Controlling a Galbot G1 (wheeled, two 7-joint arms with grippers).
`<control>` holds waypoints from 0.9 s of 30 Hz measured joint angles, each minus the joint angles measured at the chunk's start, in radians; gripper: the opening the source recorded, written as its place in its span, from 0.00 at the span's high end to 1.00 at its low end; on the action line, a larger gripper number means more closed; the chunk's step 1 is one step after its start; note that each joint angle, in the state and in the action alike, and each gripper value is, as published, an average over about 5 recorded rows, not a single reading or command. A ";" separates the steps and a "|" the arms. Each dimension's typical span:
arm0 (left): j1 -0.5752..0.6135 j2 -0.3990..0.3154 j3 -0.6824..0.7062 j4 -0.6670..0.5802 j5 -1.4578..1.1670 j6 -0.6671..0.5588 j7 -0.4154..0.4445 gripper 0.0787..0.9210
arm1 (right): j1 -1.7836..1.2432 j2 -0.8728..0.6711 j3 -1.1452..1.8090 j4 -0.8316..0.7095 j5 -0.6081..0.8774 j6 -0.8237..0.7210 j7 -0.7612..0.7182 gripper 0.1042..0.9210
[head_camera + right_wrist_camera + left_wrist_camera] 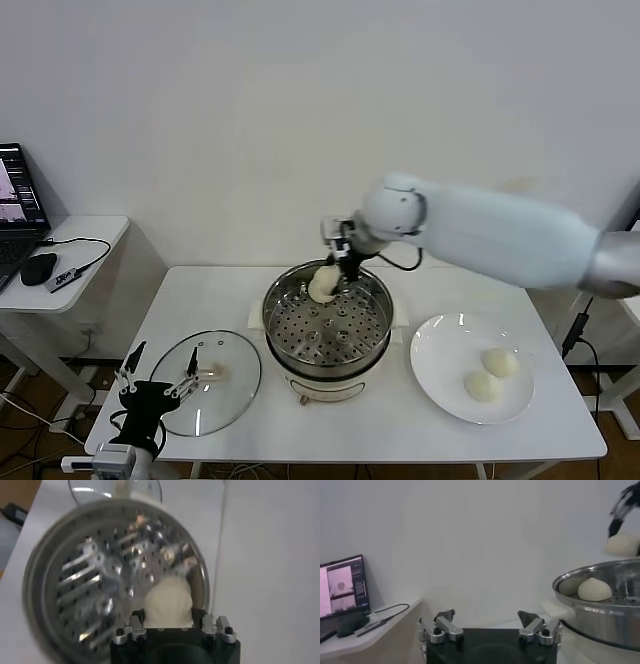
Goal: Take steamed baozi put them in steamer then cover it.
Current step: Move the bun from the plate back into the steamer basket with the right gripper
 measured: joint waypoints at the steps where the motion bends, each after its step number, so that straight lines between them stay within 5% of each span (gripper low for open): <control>1: -0.001 -0.001 0.000 0.000 0.000 0.000 0.000 0.12 | -0.009 0.019 -0.001 -0.013 0.002 -0.005 0.003 0.40; 19: -0.007 -0.001 -0.005 0.008 -0.009 0.000 0.000 0.12 | -0.127 0.207 -0.006 -0.157 -0.011 -0.049 0.024 0.40; 27: -0.006 -0.003 -0.006 0.008 -0.011 0.000 0.001 0.12 | -0.124 0.212 -0.009 -0.159 -0.028 -0.053 0.006 0.19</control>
